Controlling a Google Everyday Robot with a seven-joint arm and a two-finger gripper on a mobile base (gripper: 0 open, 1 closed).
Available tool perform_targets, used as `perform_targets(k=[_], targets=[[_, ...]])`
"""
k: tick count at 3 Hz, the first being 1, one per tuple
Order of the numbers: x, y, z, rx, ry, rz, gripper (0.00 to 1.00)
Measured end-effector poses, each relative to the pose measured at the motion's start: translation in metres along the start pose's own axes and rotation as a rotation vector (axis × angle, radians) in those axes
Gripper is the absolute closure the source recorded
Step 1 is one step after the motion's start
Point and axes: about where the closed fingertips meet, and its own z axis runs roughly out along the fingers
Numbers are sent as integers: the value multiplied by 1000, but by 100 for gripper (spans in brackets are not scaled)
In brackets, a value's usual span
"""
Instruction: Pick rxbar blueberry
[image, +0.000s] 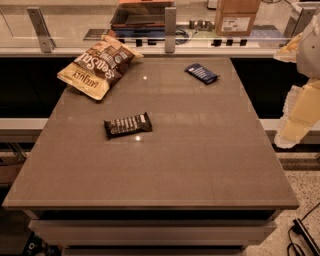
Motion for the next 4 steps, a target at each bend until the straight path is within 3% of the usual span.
perform_targets(k=[1,2,4], targets=[[0,-5,0,17,-9,10,0],[0,-26,5,67,-31,58,0],[14,-90,27,201,-139,295,0]])
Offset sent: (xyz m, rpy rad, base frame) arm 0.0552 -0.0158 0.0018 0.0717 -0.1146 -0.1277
